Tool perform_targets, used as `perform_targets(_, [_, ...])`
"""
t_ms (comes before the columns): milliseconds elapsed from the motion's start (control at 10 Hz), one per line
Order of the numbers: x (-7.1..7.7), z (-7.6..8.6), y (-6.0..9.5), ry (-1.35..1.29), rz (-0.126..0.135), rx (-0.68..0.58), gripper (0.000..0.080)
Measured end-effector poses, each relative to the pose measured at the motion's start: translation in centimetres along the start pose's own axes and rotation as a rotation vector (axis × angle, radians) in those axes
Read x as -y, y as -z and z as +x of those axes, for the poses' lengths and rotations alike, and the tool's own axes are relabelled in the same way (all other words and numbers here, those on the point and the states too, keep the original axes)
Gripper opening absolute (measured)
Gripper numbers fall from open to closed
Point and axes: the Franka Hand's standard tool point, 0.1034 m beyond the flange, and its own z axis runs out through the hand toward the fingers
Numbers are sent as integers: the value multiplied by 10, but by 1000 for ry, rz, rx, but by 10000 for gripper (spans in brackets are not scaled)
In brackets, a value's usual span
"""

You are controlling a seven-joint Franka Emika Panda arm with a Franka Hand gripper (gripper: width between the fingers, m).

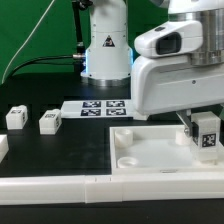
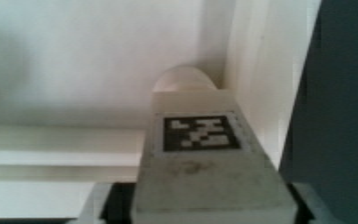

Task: Assemble one leg

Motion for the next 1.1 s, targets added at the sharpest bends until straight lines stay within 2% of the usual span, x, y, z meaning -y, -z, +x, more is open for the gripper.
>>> perform_targets(500, [-5, -1, -2, -762, -8, -6, 290])
perform_targets(700, [-5, -1, -2, -956, -12, -10, 290])
perform_targets(900, [-3, -1, -2, -1150, 3, -1, 290])
perform_targets(1000, [-1, -1, -3, -1119, 5, 0, 486])
perform_targets(1100, [-1, -1, -3, -1076, 6, 0, 486])
